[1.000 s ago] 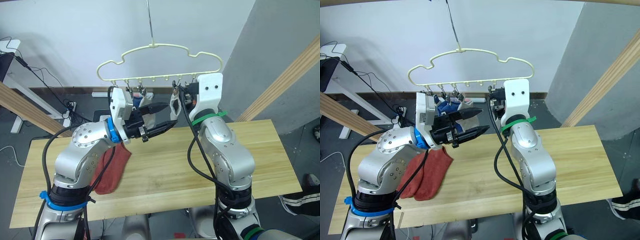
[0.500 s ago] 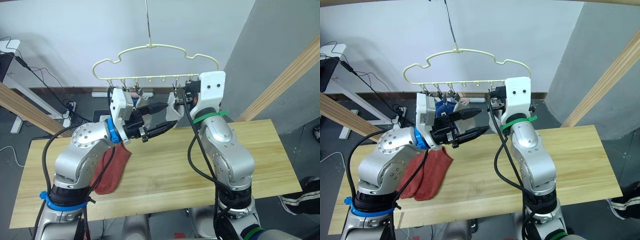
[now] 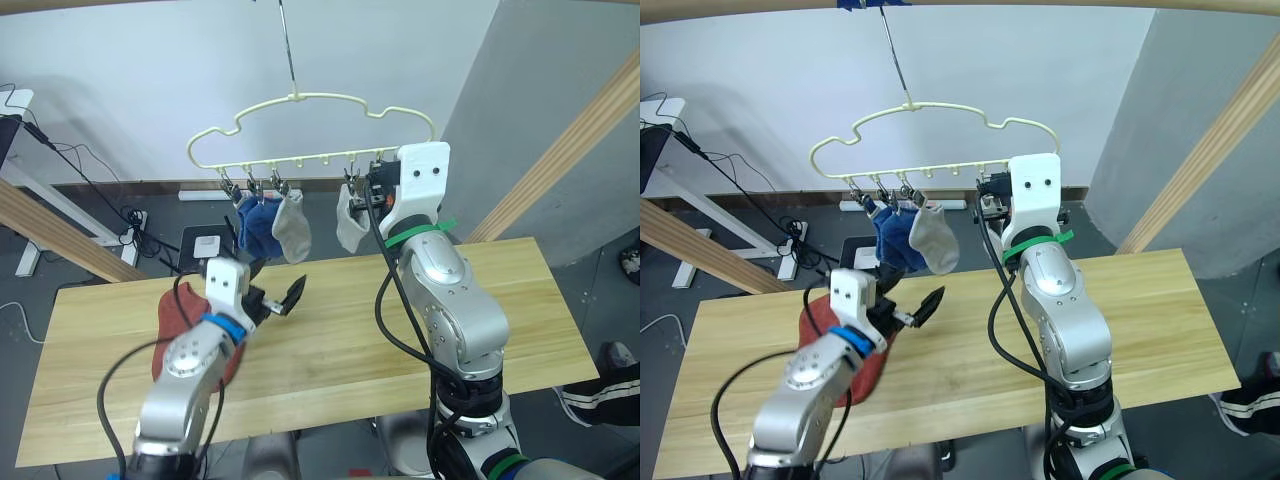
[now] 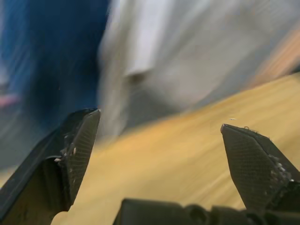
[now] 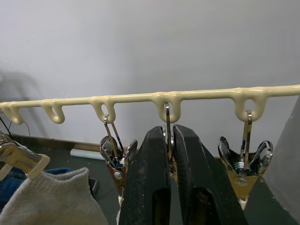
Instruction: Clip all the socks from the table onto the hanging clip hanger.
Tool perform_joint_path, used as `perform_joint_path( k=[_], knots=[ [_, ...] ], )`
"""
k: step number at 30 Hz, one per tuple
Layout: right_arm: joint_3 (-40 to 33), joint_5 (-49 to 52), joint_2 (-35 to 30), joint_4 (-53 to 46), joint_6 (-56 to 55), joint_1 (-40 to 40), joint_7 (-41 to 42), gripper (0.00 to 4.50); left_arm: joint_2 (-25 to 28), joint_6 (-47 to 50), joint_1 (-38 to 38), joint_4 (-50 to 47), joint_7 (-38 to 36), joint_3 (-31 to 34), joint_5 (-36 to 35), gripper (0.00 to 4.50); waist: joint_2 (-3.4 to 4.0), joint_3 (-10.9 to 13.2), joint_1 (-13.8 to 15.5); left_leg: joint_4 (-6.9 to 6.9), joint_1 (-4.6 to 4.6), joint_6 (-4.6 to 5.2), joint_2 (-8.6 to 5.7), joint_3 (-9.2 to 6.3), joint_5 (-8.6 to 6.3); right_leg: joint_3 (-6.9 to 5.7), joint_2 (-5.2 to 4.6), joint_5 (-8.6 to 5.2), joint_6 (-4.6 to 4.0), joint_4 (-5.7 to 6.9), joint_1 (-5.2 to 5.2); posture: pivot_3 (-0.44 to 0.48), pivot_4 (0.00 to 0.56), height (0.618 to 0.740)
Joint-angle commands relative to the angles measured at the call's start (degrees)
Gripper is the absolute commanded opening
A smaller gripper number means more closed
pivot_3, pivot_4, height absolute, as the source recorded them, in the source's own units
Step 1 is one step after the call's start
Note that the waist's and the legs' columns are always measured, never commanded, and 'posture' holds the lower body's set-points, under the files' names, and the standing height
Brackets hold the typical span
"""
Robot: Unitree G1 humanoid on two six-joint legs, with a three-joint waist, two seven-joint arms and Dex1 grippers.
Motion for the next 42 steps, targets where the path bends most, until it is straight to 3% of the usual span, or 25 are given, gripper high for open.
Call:
perform_joint_path(
  k=[1,17,20,25,31,33,35,39,42],
  knots=[
    [0.3,1.0,1.1,-2.2,-0.6,-1.9,0.9,0.00,-4.5,1.0,3.9,0.1,9.6,3.9,2.9,4.48,-0.04,0.0,0.0,0.01,0.01,0.01,0.00,0.02,0.01,0.01,0.00,0.00,0.00,0.00,0.00,-0.223,0.275,0.737],
    [0.8,0.8,1.2,-2.0,0.1,-1.8,2.2,0.00,-9.3,10.0,1.4,8.7,15.4,8.3,1.7,4.48,-0.08,-0.1,0.0,-0.01,0.02,0.03,-0.09,0.01,0.02,-0.03,0.13,0.01,-0.02,0.00,0.00,-0.232,0.276,0.737],
    [0.8,0.7,1.1,-2.0,0.2,-1.8,2.4,0.00,-8.5,10.9,1.2,9.1,15.6,7.9,2.6,3.91,-0.07,-0.2,-0.1,-0.01,0.04,0.04,-0.09,0.04,0.02,-0.01,0.13,0.02,-0.03,0.01,0.00,-0.234,0.274,0.737],
    [0.9,0.6,1.1,-2.0,0.2,-1.7,2.6,0.00,-8.4,12.0,1.3,9.3,15.3,8.5,2.4,2.56,-0.06,-0.4,-0.1,-0.02,0.03,0.03,-0.08,0.04,0.02,-0.01,0.13,0.02,-0.03,0.00,0.00,-0.234,0.272,0.737],
    [0.9,0.5,0.9,-1.8,0.0,-1.8,2.8,0.00,-7.2,11.4,2.1,7.6,10.5,6.5,1.2,1.73,-0.06,-0.5,-0.1,-0.02,0.04,0.03,-0.08,0.04,0.02,-0.01,0.13,0.02,-0.03,-0.01,0.00,-0.233,0.270,0.737],
    [0.9,0.5,0.9,-1.7,-0.2,-1.7,2.9,0.00,-5.4,8.8,2.5,6.7,6.0,3.8,1.1,1.48,-0.06,-0.5,-0.1,-0.03,0.04,0.03,-0.08,0.04,0.02,0.00,0.13,0.02,-0.03,-0.01,0.00,-0.231,0.267,0.737],
    [0.9,0.5,0.8,-1.6,-0.3,-1.8,2.9,0.00,-1.5,3.4,3.1,4.6,-3.5,-1.9,0.7,1.16,-0.06,-0.5,-0.1,-0.03,0.03,0.03,-0.09,0.05,0.02,0.00,0.13,0.02,-0.03,-0.01,0.00,-0.232,0.266,0.737],
    [0.8,0.3,0.8,-1.4,-0.5,-1.9,2.9,0.00,2.0,-0.7,1.8,2.3,-14.6,-6.4,-3.3,0.16,-0.06,-0.5,-0.1,-0.08,0.01,0.02,0.00,0.06,0.02,0.01,0.11,0.02,-0.03,-0.10,0.00,-0.236,0.267,0.737],
    [0.7,0.2,0.6,-1.5,-0.6,-2.0,2.8,0.00,3.4,-2.2,-1.3,1.6,-21.1,-8.8,-6.1,0.05,-0.06,-0.5,-0.1,-0.11,0.02,0.02,-0.02,0.08,0.02,0.01,0.11,0.02,-0.03,-0.12,0.00,-0.236,0.266,0.737]
  ],
)
